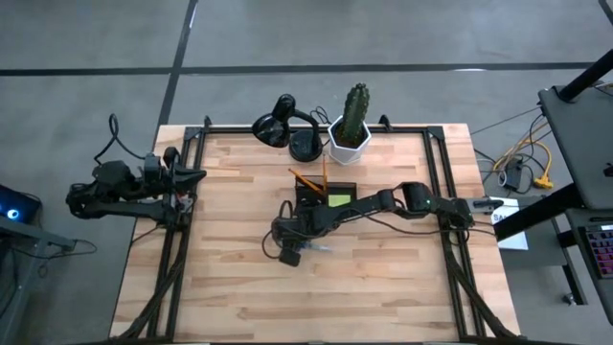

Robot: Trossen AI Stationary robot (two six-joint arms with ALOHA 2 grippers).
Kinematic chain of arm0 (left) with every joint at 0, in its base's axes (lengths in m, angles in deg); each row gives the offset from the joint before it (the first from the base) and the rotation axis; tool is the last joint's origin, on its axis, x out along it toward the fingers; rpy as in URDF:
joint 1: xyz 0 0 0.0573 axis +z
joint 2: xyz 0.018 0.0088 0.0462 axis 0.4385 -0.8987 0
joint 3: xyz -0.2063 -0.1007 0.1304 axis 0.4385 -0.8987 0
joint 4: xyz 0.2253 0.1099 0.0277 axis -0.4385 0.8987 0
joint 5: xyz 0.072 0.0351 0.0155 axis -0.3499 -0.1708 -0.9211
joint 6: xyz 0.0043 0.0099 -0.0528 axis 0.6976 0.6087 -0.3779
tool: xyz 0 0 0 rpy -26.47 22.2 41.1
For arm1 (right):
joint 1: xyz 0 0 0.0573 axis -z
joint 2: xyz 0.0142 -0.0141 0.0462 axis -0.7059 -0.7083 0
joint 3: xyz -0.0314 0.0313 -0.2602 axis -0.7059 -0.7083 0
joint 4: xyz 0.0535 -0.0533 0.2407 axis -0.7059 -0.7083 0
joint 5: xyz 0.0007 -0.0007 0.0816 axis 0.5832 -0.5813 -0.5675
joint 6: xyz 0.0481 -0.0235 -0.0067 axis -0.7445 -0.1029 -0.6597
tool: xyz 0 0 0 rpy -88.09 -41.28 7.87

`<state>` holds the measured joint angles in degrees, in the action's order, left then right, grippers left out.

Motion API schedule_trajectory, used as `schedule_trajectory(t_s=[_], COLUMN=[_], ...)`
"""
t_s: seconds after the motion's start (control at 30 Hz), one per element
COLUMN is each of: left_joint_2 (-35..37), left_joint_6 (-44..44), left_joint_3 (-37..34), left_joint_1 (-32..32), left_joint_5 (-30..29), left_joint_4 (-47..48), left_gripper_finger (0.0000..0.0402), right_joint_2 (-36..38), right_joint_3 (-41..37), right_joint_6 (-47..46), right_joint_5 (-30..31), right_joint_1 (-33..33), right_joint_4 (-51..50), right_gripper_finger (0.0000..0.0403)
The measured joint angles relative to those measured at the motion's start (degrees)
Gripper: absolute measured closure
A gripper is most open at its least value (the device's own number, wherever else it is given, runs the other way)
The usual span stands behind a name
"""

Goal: Pick and place office supplies into organizer
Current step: Put the scissor into the mesh desk organizer

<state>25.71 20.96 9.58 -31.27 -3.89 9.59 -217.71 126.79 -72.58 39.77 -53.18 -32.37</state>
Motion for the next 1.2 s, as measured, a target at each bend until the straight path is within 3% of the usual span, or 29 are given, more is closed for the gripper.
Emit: schedule_trajectory(t_s=[1.2], left_joint_2=[0.0], left_joint_6=[0.0], left_joint_3=[0.0], left_joint_1=[0.0], left_joint_5=[0.0], left_joint_4=[0.0], left_gripper_finger=[0.0402], right_joint_2=[-0.2], right_joint_3=[11.1], right_joint_6=[-1.6], right_joint_5=[-4.4], right_joint_1=[0.8], right_joint_4=[-6.1], right_gripper_finger=[0.0335])
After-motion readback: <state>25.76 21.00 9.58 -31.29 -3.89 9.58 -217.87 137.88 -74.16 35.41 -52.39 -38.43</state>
